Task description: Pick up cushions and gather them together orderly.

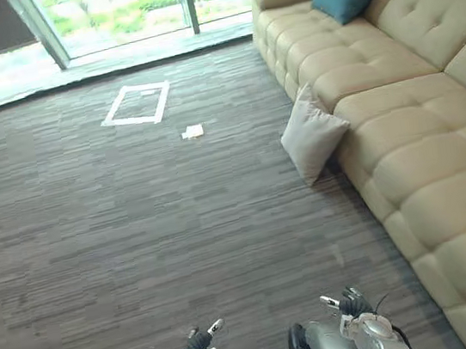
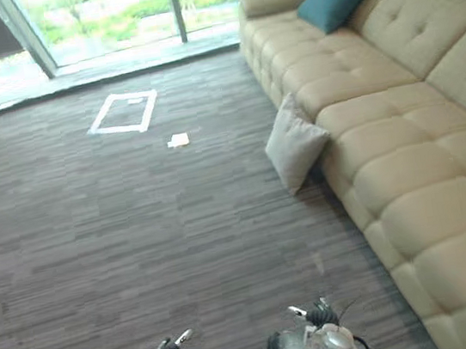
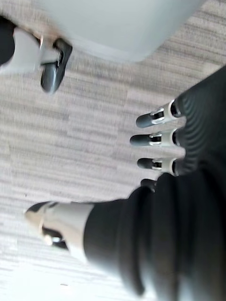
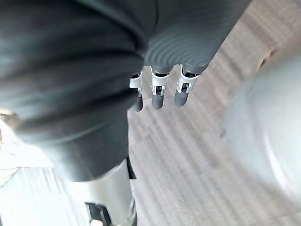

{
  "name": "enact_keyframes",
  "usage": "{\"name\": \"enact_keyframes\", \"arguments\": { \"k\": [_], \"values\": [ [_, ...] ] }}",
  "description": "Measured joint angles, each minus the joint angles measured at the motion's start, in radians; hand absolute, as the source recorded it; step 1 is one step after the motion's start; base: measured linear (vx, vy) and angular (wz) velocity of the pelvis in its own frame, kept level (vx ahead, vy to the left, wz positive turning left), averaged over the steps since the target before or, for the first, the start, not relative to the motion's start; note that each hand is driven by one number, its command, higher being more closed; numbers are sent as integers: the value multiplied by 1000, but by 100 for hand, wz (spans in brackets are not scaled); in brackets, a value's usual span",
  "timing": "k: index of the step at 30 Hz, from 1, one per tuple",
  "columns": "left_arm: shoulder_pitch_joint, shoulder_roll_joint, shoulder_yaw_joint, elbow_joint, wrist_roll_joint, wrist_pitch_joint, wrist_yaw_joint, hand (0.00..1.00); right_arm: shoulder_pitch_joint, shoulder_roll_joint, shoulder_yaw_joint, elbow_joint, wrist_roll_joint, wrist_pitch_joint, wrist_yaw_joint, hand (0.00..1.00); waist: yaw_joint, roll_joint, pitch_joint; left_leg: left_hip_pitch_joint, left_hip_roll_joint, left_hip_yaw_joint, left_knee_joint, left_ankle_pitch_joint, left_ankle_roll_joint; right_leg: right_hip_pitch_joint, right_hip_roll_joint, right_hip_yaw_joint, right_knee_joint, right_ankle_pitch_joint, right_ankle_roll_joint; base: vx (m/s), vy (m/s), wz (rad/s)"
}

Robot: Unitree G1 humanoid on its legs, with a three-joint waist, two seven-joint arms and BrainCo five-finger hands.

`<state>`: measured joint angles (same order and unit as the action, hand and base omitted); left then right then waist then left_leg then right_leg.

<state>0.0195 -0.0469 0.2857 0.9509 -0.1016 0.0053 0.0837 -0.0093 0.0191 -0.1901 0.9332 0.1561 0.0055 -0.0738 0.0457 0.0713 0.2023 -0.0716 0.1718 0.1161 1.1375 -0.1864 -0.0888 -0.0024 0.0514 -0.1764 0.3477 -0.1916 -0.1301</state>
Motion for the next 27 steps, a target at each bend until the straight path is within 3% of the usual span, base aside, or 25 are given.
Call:
{"name": "enact_keyframes", "arguments": {
  "k": [1, 3, 4, 5, 6, 7, 8, 9, 10, 12, 13, 14, 15, 17, 20, 22, 23, 24, 26, 27],
  "values": [
    [5, 13, -1, -15, 0, 0, 0, 0, 7, 17, 7, 4, 0, 2, -5, 0, 14, -29, -9, -80, 16, 40, -30, -27, 17, 53, -8, 13, -56, -5, 5, 531, -16, -26],
    [5, 18, 0, -37, 0, -2, 0, 0, 7, 29, 22, 3, 1, 4, -7, 0, 18, -35, -15, -190, 29, 80, -158, -59, 31, 148, -24, 28, -147, -21, 34, 577, 47, -24],
    [5, 14, 0, -38, 0, -4, 1, 0, 11, 32, 22, 5, 2, 5, -7, 0, 20, -36, -15, -211, 16, 113, -325, -65, 31, 193, -41, 37, -165, -28, 52, 743, 134, -25],
    [7, 17, 0, -38, -1, -8, 3, 0, 13, 32, 22, 5, 2, 6, -8, 0, 22, -38, -15, -212, 3, 124, -459, -55, 40, 212, -57, 47, -164, -40, 69, 605, 187, -35],
    [13, 16, 1, -38, 0, -12, 3, 0, 12, 32, 23, 5, 1, 6, -9, 0, 24, -37, -16, -213, -24, 109, -649, -7, 50, 245, -80, 64, -167, -64, 91, 597, 221, -48],
    [16, 15, 1, -39, 0, -14, 3, 0, 10, 33, 25, 4, 0, 5, -10, 0, 32, -39, -16, -220, -36, 88, -735, 61, 44, 269, -96, 89, -181, -89, 105, 582, 282, -77],
    [22, 26, 1, -37, 0, -14, 3, 0, 10, 36, 35, 8, -1, 5, -12, 0, 47, -49, -34, -222, -60, 94, -722, 109, 68, 280, -120, 127, -184, -113, 127, 589, 324, -63],
    [25, 38, 0, -35, 0, -13, 4, 0, 10, 42, 37, 12, -1, 6, -11, 0, 46, -69, -51, -223, -81, 106, -719, 82, 67, 279, -142, 143, -177, -113, 126, 732, 396, -45],
    [26, 40, 0, -35, 0, -14, 4, 0, 22, 50, 42, 11, -2, 6, -8, 0, 41, -86, -66, -227, -94, 129, -698, 46, 100, 236, -175, 178, -112, -97, 128, 739, 401, -25],
    [23, 45, 1, -29, 0, -14, 6, 0, 30, 46, 46, 11, -3, 8, -8, 0, 52, -98, -71, -195, -109, 164, -666, -2, 138, 182, -195, 233, 51, -74, 180, 514, 286, -31],
    [18, 52, -2, -14, 0, -12, 6, 0, 30, 41, 55, 10, -10, 10, -8, 0, 52, -104, -68, -135, -130, 185, -679, -31, 161, 86, -210, 273, 291, -11, 250, 490, 249, -29],
    [12, 54, -6, 8, 0, -9, 6, 0, 32, 41, 60, 7, -22, 9, -5, 0, 42, -99, -63, -70, -139, 196, -699, -44, 173, 9, -207, 290, 492, 35, 278, 563, 283, -35],
    [11, 54, -10, 15, 0, -8, 6, 0, 35, 41, 62, 6, -29, 8, -3, 0, 40, -97, -60, -35, -142, 199, -712, -49, 173, -26, -207, 284, 564, 36, 279, 395, 172, -43],
    [7, 46, -16, 37, 1, 0, 7, 0, 49, 40, 61, -27, -38, -3, -1, 0, 34, -72, -55, 118, -141, 213, -817, -93, 150, -170, -195, 201, 707, 11, 251, 350, 147, -50],
    [6, 56, -24, 44, 2, 4, 8, 0, 47, 41, 48, -50, -39, -8, 0, 0, 14, -83, -46, 217, -139, 230, -873, -120, 135, -271, -194, 60, 613, -28, 212, 319, 66, -18],
    [-6, 48, -32, 46, 2, 5, 6, 0, 44, 40, 1, -51, -38, -15, -1, 0, 3, -90, -43, 305, -138, 230, -940, -135, 116, -303, -189, -99, 360, -24, 182, 359, 20, 4],
    [-10, 44, -33, 46, 3, 5, 5, 0, 42, 40, -9, -50, -38, -15, -1, 0, 2, -90, -42, 318, -139, 231, -952, -139, 110, -306, -186, -126, 300, -12, 175, 454, -17, 8],
    [-12, 35, -34, 44, 9, 3, 2, 0, 39, 40, -24, -48, -38, -14, -1, 0, -1, -89, -43, 347, -138, 230, -972, -152, 90, -304, -170, -163, 160, 36, 159, 475, -29, 11],
    [-3, 35, -37, 39, 24, 2, 0, 0, 38, 41, -22, -47, -39, -14, -1, 0, -10, -93, -44, 392, -145, 216, -978, -163, 69, -289, -153, -175, 82, 88, 99, 484, -60, 20],
    [-3, 31, -36, 40, 33, 4, -1, 0, 33, 37, -20, -43, -39, -12, 0, 0, -15, -99, -45, 391, -137, 169, -909, -166, 65, -274, -144, -160, 105, 118, 26, 721, -177, 24]
  ]
}}
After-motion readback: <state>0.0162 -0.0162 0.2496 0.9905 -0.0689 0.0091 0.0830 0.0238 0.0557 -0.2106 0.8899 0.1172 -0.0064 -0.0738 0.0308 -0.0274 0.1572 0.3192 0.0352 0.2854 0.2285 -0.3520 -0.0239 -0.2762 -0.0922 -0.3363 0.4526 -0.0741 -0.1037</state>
